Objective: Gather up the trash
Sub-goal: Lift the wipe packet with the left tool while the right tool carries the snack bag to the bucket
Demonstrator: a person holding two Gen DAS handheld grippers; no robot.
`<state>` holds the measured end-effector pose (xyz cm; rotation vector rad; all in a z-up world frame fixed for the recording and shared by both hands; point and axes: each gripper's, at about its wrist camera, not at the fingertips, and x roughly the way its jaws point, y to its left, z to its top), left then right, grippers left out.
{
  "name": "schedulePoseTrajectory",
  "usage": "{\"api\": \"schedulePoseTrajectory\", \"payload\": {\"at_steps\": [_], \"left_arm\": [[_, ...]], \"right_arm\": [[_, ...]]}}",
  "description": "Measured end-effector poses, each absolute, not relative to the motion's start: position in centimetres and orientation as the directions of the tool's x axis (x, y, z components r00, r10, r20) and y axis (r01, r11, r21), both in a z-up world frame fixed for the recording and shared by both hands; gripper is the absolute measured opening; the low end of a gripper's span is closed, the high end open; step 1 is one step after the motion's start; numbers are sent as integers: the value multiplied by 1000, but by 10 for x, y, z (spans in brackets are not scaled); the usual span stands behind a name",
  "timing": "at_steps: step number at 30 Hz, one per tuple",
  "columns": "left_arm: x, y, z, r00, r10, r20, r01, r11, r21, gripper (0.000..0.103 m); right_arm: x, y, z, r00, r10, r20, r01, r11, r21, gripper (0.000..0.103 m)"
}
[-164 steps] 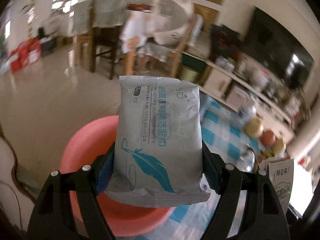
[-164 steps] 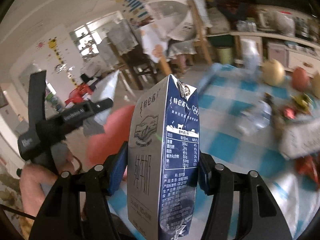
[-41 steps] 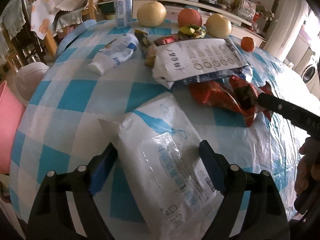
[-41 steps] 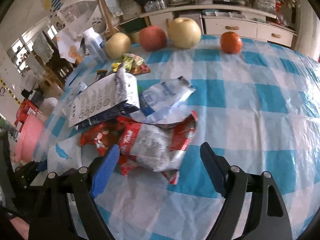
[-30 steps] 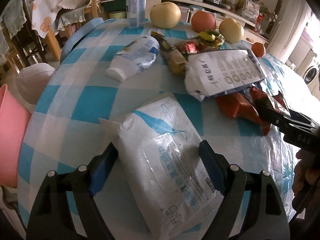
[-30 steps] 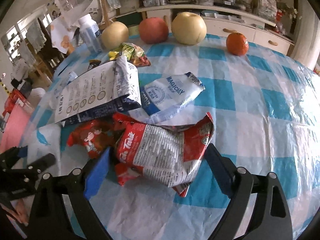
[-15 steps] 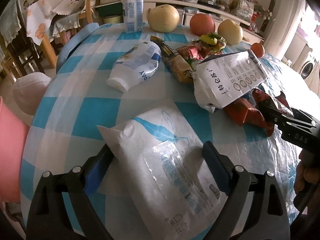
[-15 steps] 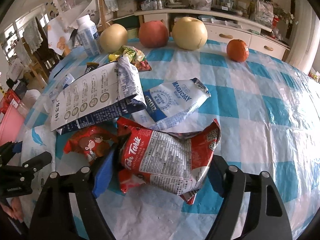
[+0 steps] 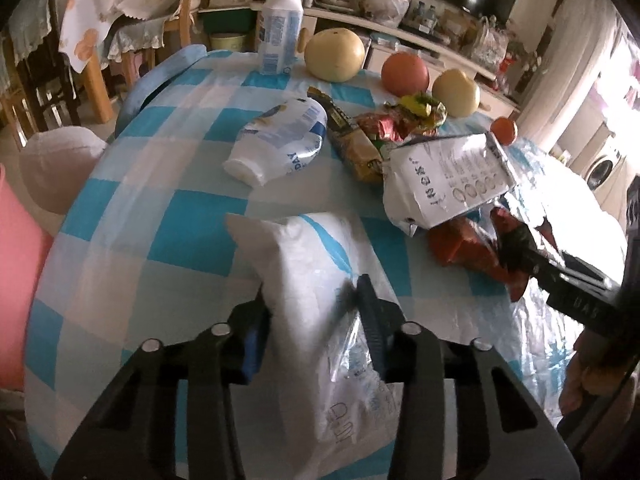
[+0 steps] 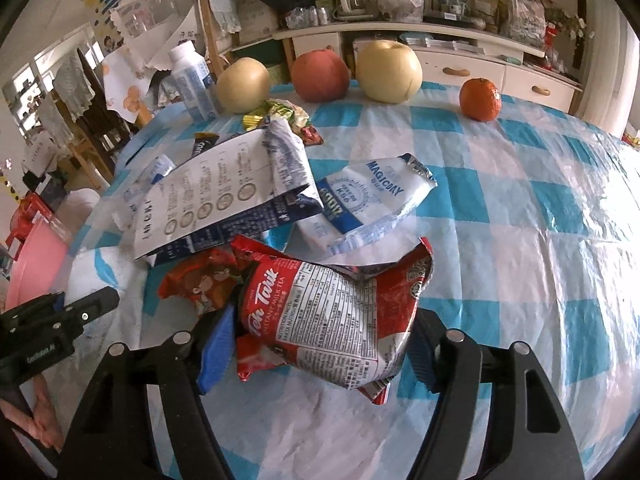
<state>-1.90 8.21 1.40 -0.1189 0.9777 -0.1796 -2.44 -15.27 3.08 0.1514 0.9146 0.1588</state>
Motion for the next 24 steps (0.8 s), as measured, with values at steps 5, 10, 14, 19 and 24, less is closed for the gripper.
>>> {"api": "schedulePoseTrajectory", "payload": {"at_steps": [5, 10, 14, 19, 24], "left_arm": [[-22, 90, 20, 553, -253, -794, 99, 966, -239, 29], [-26, 101, 26, 562, -288, -775, 97, 954, -285, 23], [-31, 109, 33, 577, -304, -758, 101, 947, -303, 21], [-37, 116, 43, 596, -319, -737, 112, 942, -317, 19], [-42, 127, 53, 619, -327, -714, 110, 936, -334, 19]], "right_arm": [[-32, -148, 35, 608, 220, -763, -79, 973, 217, 72], [-41, -139, 41, 619, 246, -746, -107, 967, 230, 72], [-49, -130, 48, 635, 260, -727, -134, 964, 228, 72], [-57, -117, 56, 651, 277, -707, -164, 960, 226, 72], [-65, -95, 64, 648, 324, -689, -216, 946, 242, 72]]}}
